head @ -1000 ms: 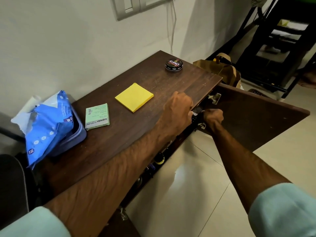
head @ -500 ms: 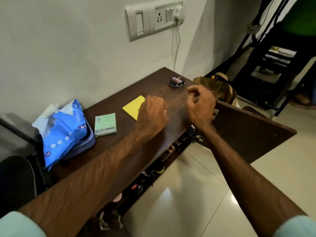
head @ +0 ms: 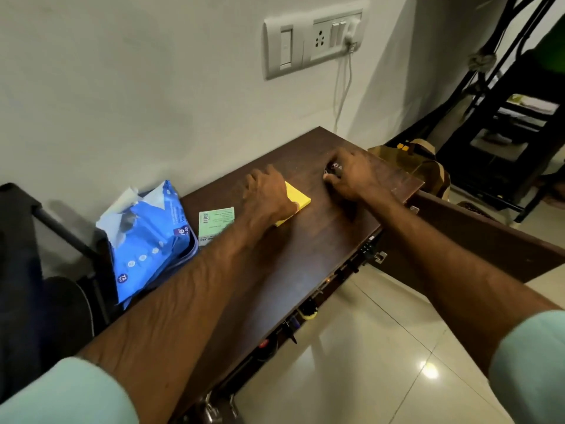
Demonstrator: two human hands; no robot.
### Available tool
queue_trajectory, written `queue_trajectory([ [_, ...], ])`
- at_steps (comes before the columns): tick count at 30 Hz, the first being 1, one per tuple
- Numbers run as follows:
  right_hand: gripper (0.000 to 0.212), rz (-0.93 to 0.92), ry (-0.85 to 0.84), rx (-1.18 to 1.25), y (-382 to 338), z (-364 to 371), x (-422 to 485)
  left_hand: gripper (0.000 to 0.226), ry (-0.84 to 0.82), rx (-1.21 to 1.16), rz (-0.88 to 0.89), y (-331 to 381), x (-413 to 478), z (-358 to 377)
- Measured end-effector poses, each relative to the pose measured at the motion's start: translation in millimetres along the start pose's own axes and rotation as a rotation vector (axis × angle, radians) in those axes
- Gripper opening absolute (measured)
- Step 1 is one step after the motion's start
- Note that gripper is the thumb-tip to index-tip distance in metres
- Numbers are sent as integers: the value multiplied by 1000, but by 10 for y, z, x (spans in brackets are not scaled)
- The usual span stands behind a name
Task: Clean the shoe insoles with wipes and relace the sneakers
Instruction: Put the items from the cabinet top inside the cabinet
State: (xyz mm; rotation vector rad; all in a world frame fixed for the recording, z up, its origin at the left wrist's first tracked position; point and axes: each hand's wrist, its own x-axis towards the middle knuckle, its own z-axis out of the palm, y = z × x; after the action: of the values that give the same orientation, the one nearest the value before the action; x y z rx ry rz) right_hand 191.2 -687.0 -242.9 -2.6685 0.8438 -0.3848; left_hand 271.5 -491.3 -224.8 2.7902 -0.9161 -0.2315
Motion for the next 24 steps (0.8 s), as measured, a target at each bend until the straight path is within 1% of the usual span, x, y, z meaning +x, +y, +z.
queue_trajectory([
  [2, 44, -1, -64, 50, -55, -100, -271, 105, -109, -8, -61, -30, 32, -53],
  [5, 51, 5, -119, 170, -88, -252, -788, 111, -172, 35, -71, -23, 40, -178],
  [9, 55, -29, -11, 266, -61, -375, -1462, 128, -342, 94, -109, 77, -137, -292],
  [10, 56, -31, 21, 286, -57, -413, -1606, 130, -349, 75, -118, 89, -184, -274],
  [11, 57, -38, 55, 301, -48, -455, -1740, 126, -326, 47, -114, 96, -235, -255],
  [12, 58, -49, 89, 319, -46, -503, -1898, 116, -280, 17, -93, 102, -315, -253],
  [14, 59, -48, 131, 375, -28, -577, -2206, 83, -173, -64, -31, 135, -510, -293],
  [16, 59, 31, 161, 482, 20, -619, -2491, 56, -92, -125, 14, 257, -782, -400],
  [18, 58, 185, 161, 581, 126, -592, -2760, 43, -85, -212, 39, 432, -1116, -423],
  [20, 54, 353, 143, 711, 330, -440, -3007, 41, -173, -428, 23, 595, -1481, -237],
  [21, 49, 431, 122, 803, 460, -339, -3118, 38, -256, -582, -32, 676, -1673, -69],
  [22, 43, 507, 89, 893, 587, -218, -3232, 35, -357, -724, -119, 742, -1898, 110],
  [24, 37, 634, 20, 988, 843, 33, -3385, 33, -559, -936, -365, 839, -2286, 488],
])
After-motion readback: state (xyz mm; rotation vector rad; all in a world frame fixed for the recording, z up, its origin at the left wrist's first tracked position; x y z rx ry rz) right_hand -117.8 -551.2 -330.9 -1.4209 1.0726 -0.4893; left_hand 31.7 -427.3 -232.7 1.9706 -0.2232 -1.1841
